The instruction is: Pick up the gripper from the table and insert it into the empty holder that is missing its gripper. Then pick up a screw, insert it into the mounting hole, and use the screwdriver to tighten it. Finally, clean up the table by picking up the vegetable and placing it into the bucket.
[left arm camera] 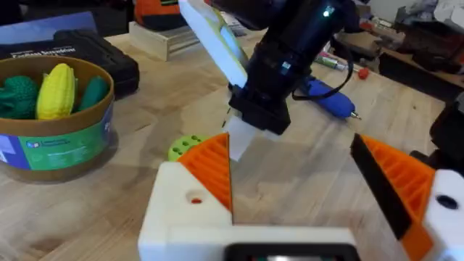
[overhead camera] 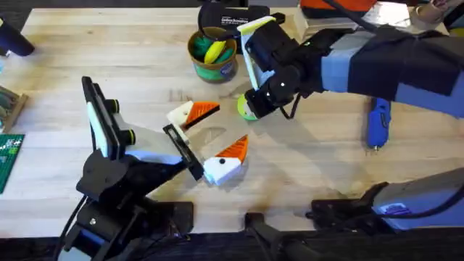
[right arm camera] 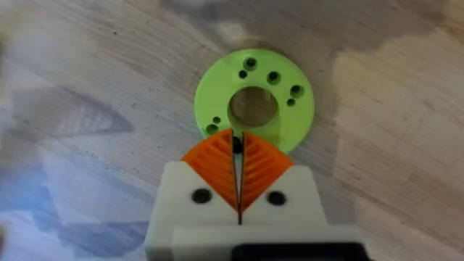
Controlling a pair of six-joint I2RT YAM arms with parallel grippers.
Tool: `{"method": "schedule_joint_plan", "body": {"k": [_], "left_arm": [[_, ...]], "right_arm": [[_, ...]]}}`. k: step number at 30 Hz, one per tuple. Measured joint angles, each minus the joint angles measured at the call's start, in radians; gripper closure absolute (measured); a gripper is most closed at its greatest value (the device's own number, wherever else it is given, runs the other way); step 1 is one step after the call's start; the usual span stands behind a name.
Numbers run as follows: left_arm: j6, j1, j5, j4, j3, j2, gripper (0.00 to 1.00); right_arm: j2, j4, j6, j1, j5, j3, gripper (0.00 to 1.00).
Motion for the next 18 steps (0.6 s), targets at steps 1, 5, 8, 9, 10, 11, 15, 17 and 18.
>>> {"method": "schedule_joint_plan", "body": {"k": [1,5,8,9,10,11,15,17,18], "left_arm": [[0.000,0.000,0.000,0.000,0.000,0.000,0.015],[0.000,0.000,0.000,0.000,0.000,0.000,0.015],[0.000,0.000,0.000,0.000,0.000,0.000,0.016],[0.000,0.000,0.000,0.000,0.000,0.000,0.016],[0.000,0.000,0.000,0.000,0.000,0.000,0.015],[0.000,0.000,0.000,0.000,0.000,0.000,0.015],[0.000,0.000,0.000,0.000,0.000,0.000,0.015],[0.000,0.000,0.000,0.000,0.000,0.000,0.015],[0.000,0.000,0.000,0.000,0.000,0.000,0.015]], "right_arm": [[0.000,-0.001,0.000,0.000,0.000,0.001,0.992],[0.000,-0.015,0.000,0.000,0.000,0.007,0.993],[0.000,-0.053,-0.008,0.000,0.000,0.031,0.993],[0.000,-0.073,-0.014,0.000,0.000,0.048,0.993],[0.000,-0.094,-0.020,0.000,0.000,0.065,0.993],[0.000,-0.111,-0.025,0.000,0.000,0.082,0.993],[0.000,-0.200,-0.060,0.000,0.000,0.180,0.993],[0.000,-0.248,-0.083,0.000,0.000,0.242,0.993],[0.000,-0.269,-0.093,0.000,-0.001,0.271,0.993]]}}
